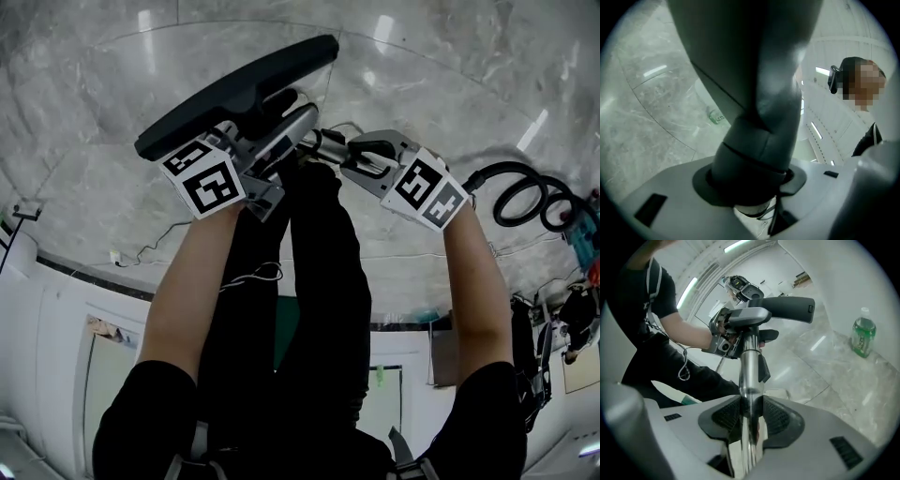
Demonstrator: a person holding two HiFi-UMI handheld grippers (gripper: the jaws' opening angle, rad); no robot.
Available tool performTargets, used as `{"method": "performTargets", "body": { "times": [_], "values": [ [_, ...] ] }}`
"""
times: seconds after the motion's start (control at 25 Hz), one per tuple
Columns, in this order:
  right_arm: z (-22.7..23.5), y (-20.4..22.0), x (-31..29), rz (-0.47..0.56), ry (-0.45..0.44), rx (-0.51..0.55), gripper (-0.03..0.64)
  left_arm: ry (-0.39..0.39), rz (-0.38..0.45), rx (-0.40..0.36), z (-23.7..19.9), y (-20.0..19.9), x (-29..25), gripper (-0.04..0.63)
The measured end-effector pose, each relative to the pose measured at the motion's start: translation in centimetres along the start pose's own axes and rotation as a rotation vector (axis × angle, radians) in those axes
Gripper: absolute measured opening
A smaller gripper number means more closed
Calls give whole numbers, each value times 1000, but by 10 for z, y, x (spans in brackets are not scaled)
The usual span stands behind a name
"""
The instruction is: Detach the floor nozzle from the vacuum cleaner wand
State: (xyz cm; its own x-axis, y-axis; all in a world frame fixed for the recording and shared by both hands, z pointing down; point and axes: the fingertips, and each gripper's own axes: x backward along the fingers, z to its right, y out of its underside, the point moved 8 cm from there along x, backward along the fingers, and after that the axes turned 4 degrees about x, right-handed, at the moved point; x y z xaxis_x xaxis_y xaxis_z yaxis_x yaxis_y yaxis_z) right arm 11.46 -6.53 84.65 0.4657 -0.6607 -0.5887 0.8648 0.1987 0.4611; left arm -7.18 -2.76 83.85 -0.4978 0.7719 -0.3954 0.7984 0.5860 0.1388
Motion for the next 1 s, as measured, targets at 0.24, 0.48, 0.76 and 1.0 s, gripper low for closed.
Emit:
{"method": "performTargets", "body": {
  "times": [0.24, 0.48, 0.76, 1.0],
  "values": [
    [-8, 2, -17, -46, -99, 15, 167, 5, -10, -31, 6, 14, 16, 132],
    [-16, -1, -46, 3, -236, 13, 167, -14, -57, -57, 1, 15, 34, 132],
    [-23, -17, -67, 141, -220, -16, 167, 40, -90, -143, 16, -4, 34, 132],
    [-24, -26, -85, 70, -97, 63, 156, 56, -140, -222, 31, -13, 21, 132]
  ]
}}
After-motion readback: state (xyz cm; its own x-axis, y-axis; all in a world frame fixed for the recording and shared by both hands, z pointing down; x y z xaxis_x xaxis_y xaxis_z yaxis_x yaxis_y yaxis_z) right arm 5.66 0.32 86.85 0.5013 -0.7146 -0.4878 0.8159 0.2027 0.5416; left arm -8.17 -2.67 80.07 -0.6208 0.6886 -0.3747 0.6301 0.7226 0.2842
